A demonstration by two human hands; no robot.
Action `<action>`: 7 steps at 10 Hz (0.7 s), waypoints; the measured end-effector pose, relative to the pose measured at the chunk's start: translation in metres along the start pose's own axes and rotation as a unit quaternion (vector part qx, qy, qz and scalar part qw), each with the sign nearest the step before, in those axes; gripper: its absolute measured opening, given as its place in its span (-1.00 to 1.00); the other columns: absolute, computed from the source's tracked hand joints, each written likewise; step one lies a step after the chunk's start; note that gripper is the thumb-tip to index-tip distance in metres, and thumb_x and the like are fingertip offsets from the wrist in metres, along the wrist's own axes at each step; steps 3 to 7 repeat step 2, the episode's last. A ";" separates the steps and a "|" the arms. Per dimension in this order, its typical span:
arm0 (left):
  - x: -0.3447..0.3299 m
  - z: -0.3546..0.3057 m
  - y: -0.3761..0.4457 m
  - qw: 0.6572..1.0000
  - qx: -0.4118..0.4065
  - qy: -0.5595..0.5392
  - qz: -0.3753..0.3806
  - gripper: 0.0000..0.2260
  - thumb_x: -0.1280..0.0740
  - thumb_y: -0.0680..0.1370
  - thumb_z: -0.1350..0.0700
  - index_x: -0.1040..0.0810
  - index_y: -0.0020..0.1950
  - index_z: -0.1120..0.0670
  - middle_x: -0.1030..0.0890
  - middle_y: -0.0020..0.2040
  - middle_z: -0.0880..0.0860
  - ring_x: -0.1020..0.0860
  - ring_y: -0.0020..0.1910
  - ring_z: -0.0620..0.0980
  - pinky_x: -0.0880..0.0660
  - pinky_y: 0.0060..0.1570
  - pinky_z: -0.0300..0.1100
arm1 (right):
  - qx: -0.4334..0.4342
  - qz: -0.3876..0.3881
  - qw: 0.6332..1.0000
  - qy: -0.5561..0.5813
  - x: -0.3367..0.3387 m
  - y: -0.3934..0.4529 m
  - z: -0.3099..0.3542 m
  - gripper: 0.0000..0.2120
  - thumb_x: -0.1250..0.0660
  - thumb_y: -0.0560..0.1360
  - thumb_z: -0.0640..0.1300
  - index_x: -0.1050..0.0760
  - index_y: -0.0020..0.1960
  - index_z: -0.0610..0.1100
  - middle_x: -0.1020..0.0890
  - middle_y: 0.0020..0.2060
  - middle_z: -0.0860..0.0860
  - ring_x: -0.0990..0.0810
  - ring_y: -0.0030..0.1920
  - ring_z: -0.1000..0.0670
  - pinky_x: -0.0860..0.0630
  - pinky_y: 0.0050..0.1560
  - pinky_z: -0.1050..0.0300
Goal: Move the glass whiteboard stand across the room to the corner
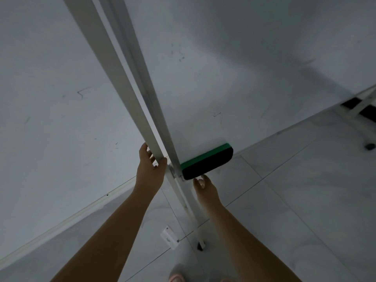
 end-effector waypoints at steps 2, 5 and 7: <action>0.003 -0.009 -0.023 0.998 0.043 0.012 -0.051 -0.50 -0.22 0.49 0.21 -0.10 0.37 0.18 -0.34 0.38 0.19 -0.35 0.32 0.18 -0.34 0.30 0.06 | 0.065 -0.062 0.993 -0.077 0.042 -0.038 0.031 -0.56 -0.12 0.60 -0.11 -0.20 0.44 -0.24 -0.36 0.40 -0.13 -0.33 0.38 -0.05 -0.24 0.38 0.17; 0.003 -0.009 -0.023 0.998 0.043 0.012 -0.051 -0.50 -0.22 0.49 0.21 -0.10 0.37 0.18 -0.34 0.38 0.19 -0.35 0.32 0.18 -0.34 0.30 0.06 | 0.065 -0.062 0.993 -0.077 0.042 -0.038 0.031 -0.56 -0.12 0.60 -0.11 -0.20 0.44 -0.24 -0.36 0.40 -0.13 -0.33 0.38 -0.05 -0.24 0.38 0.17; 0.003 -0.009 -0.023 0.998 0.043 0.012 -0.051 -0.50 -0.22 0.49 0.21 -0.10 0.37 0.18 -0.34 0.38 0.19 -0.35 0.32 0.18 -0.34 0.30 0.06 | 0.065 -0.062 0.993 -0.077 0.042 -0.038 0.031 -0.56 -0.12 0.60 -0.11 -0.20 0.44 -0.24 -0.36 0.40 -0.13 -0.33 0.38 -0.05 -0.24 0.38 0.17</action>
Point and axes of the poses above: each hand's wrist, its own y-axis towards the middle knuckle, its own x-axis out of the back of the hand, z = x × y, the point moved 10 cm from there along y, towards the middle knuckle
